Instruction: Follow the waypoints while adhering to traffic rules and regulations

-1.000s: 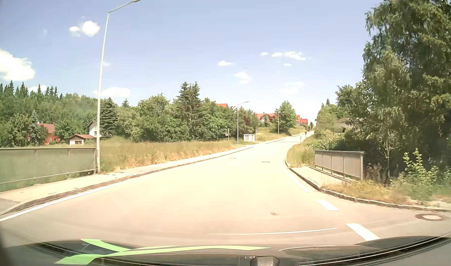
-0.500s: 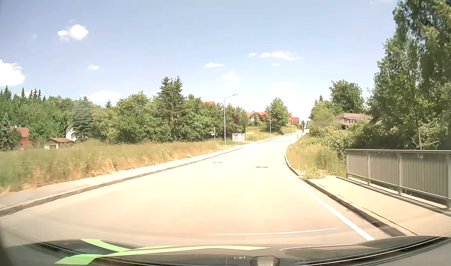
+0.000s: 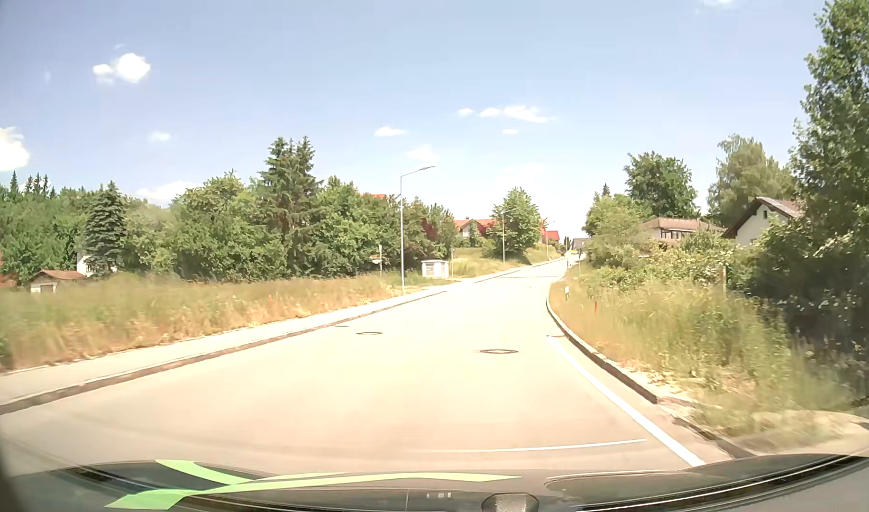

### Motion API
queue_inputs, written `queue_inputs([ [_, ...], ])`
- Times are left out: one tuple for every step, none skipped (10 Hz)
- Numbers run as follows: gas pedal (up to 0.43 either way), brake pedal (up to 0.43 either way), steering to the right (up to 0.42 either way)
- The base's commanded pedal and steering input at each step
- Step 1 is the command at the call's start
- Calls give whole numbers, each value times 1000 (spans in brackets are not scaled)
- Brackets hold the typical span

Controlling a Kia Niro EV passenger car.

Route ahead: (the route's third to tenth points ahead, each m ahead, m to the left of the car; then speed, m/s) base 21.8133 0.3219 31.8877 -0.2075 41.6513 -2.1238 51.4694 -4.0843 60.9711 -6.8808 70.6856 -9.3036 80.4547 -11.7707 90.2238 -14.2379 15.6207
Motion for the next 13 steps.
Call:
queue_inputs([
  [240,0,23],
  [228,0,23],
  [189,0,23],
  [177,0,23],
  [177,0,23],
  [177,0,23],
  [177,0,23],
  [177,0,22],
  [177,0,23],
  [177,0,22],
  [177,0,22],
  [169,0,22],
  [157,0,22],
])
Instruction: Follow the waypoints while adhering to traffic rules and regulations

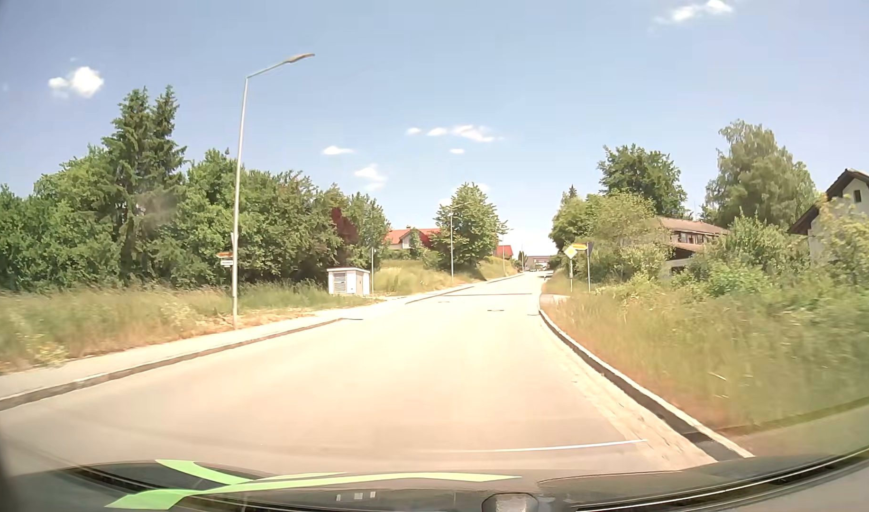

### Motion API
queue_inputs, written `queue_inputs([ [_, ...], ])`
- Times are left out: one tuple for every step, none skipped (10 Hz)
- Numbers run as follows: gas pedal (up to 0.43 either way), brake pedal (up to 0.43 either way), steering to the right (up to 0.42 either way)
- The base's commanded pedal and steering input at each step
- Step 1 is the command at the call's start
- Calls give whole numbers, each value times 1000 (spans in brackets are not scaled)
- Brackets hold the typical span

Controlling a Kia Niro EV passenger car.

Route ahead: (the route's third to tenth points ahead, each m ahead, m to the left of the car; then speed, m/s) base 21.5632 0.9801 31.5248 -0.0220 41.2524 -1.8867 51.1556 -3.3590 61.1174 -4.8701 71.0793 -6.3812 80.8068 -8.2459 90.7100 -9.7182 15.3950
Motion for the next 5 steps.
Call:
queue_inputs([
  [157,0,21],
  [157,0,18],
  [157,0,17],
  [177,0,15],
  [189,0,15],
])
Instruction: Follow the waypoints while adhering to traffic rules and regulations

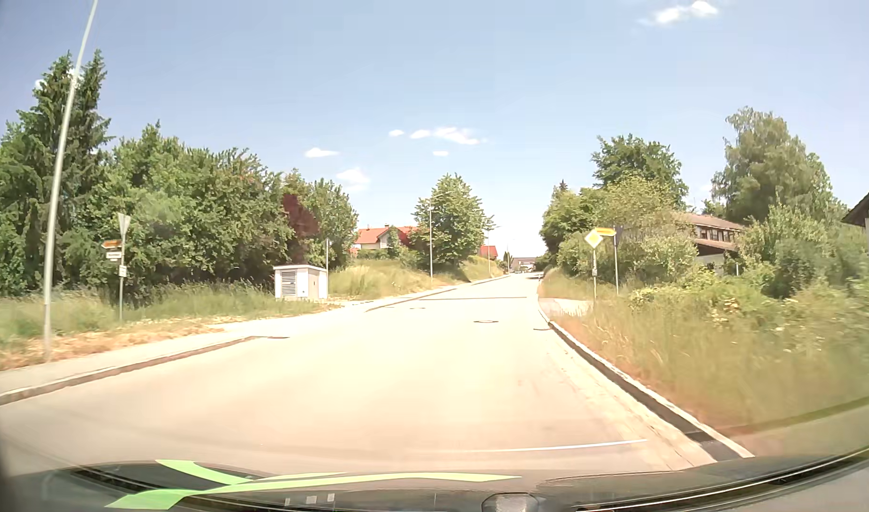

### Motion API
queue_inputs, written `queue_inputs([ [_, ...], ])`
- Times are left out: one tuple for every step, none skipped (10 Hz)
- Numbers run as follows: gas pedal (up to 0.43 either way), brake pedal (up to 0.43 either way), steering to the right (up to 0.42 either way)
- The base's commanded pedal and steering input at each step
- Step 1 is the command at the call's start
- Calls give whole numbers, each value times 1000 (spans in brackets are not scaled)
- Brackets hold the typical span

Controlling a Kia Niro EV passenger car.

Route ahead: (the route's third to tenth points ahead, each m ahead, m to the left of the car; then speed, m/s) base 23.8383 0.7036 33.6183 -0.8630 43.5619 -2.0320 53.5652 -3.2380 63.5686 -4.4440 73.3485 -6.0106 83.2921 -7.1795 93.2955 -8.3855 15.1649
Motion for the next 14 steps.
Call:
queue_inputs([
  [197,0,15],
  [209,0,15],
  [228,0,15],
  [228,0,15],
  [228,0,15],
  [228,0,15],
  [228,0,15],
  [228,0,15],
  [220,0,15],
  [220,0,16],
  [197,0,17],
  [197,0,17],
  [197,0,17],
  [197,0,17],
])
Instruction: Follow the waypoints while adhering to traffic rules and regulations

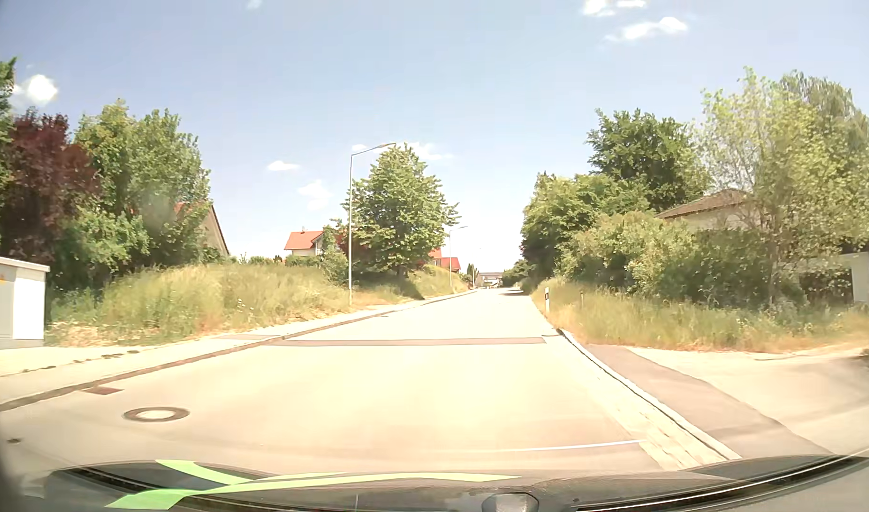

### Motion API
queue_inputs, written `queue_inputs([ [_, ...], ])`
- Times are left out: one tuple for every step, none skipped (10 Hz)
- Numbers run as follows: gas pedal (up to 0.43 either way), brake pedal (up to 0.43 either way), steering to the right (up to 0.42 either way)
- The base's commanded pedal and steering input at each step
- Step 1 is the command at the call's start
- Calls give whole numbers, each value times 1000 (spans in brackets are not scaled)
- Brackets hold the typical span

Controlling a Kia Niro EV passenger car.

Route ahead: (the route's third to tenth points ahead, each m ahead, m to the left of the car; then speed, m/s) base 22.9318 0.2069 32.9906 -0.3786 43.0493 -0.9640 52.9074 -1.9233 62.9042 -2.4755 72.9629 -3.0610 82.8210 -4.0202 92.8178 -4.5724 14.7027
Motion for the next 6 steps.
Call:
queue_inputs([
  [197,0,17],
  [197,0,17],
  [197,0,17],
  [209,0,17],
  [209,0,17],
  [209,0,17],
])
